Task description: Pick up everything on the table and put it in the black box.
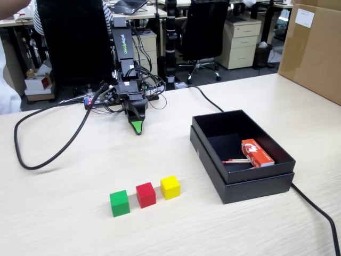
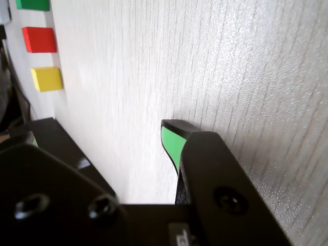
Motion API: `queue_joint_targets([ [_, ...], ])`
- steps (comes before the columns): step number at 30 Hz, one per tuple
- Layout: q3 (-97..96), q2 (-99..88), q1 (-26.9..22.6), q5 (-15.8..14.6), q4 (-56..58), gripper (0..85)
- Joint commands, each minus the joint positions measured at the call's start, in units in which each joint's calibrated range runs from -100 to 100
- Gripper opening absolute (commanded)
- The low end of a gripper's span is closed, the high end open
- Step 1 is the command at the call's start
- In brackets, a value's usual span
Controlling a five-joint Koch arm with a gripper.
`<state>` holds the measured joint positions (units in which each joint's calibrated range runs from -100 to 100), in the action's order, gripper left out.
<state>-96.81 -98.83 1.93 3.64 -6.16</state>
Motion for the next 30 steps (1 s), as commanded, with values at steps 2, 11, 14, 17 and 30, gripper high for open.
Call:
queue_joint_targets([
  [2, 0.0, 0.9, 0.0, -0.1, 2.0, 48.3],
  [11, 0.1, 0.9, 0.1, -0.1, 2.0, 48.4],
  [14, 0.1, 0.9, 0.1, 0.0, 2.0, 48.4],
  [17, 0.5, 0.9, 0.1, 0.0, 2.4, 48.7],
  [30, 10.5, 1.7, 1.0, -0.3, 13.7, 48.7],
])
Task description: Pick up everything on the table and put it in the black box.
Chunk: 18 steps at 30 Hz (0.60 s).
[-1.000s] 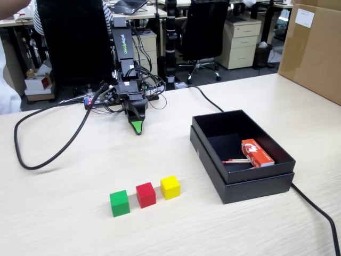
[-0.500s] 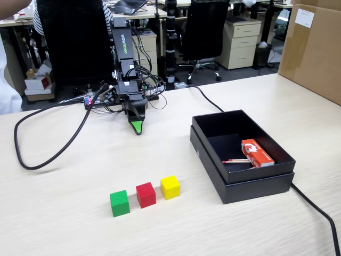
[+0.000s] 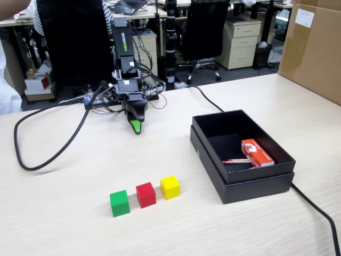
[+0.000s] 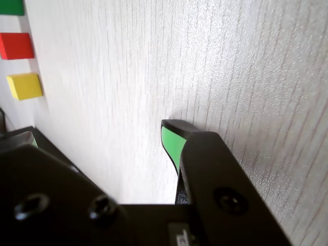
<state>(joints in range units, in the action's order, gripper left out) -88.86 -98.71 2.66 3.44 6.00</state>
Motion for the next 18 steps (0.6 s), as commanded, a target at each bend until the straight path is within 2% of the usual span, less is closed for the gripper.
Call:
queue_joint_targets([
  [1, 3.8, 1.7, 0.3, -0.1, 2.7, 48.5],
  [6, 16.1, 6.3, 0.2, -1.9, 16.6, 49.1],
  [9, 29.8, 13.3, 0.6, -2.5, 25.8, 48.8],
  [18, 60.8, 39.7, 3.3, -2.5, 41.3, 47.6],
])
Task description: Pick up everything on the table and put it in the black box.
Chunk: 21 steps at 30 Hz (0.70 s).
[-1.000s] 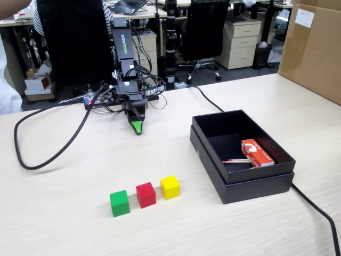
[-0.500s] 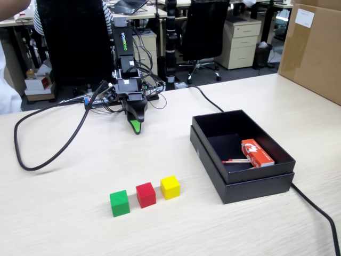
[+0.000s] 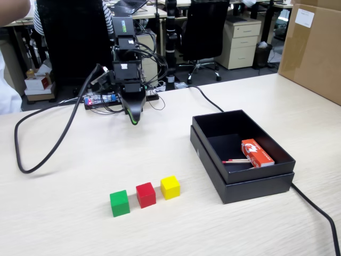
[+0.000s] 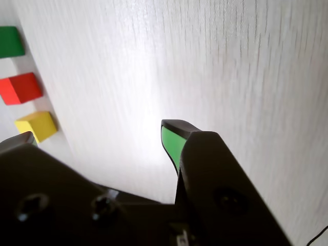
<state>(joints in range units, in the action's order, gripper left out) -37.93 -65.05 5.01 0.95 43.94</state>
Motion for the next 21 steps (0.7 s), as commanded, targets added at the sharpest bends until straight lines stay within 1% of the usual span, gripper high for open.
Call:
queue_joint_targets([
  [1, 13.7, 9.0, 1.4, 0.0, 4.8, 47.6],
  [2, 17.7, 12.2, 1.9, 0.0, 6.5, 47.6],
  [3, 26.4, 19.6, 2.7, 0.1, 9.8, 47.6],
  [10, 44.8, 39.3, 4.9, 2.0, 11.9, 47.2],
  [19, 69.8, 66.8, 5.1, 3.7, 17.0, 47.3],
  [21, 78.2, 74.4, 4.9, 3.8, 18.5, 47.3],
])
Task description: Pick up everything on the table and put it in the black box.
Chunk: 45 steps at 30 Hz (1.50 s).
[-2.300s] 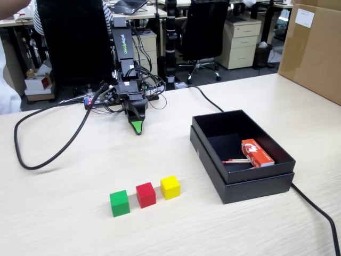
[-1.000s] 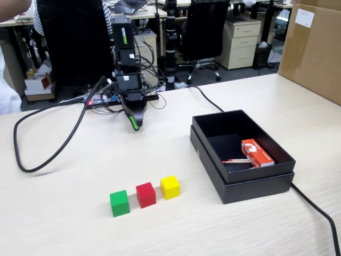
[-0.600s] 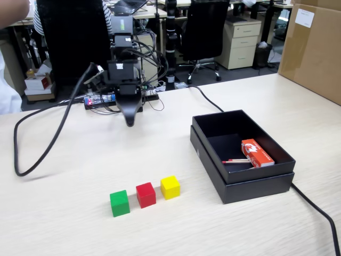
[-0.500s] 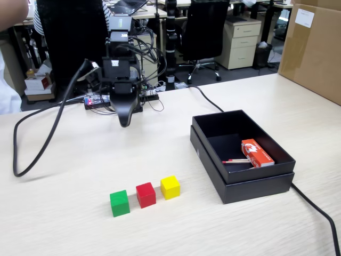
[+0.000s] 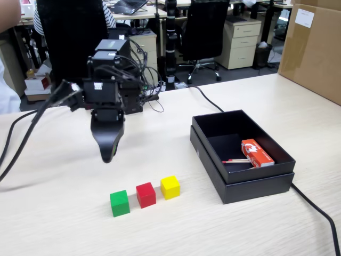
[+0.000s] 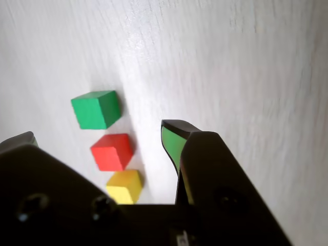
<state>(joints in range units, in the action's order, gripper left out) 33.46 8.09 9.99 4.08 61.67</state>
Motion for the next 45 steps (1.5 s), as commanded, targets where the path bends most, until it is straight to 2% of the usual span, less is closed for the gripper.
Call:
queue_joint_targets([
  [1, 10.0, 4.1, -0.2, 0.7, 1.3, 47.2],
  [10, 30.9, 28.2, -0.9, 1.6, 1.5, 47.2],
  [16, 34.2, 34.4, -1.3, 2.1, 1.6, 46.8],
  [24, 37.0, 38.3, -1.5, 2.2, 4.1, 41.6],
  [30, 38.3, 39.7, -1.5, 1.9, 4.8, 23.8],
  [32, 38.9, 39.8, -1.3, 1.7, 4.8, 11.8],
  [33, 39.6, 39.7, -1.2, 1.1, 4.8, 0.9],
  [34, 39.4, 39.6, -1.1, 1.1, 4.8, 0.9],
  [40, 34.8, 26.4, -0.1, 0.4, 9.8, 0.9],
  [44, 27.4, 6.7, -0.4, -0.3, 13.3, 0.9],
  [45, 20.9, -4.0, -1.3, -0.5, 13.6, 0.9],
])
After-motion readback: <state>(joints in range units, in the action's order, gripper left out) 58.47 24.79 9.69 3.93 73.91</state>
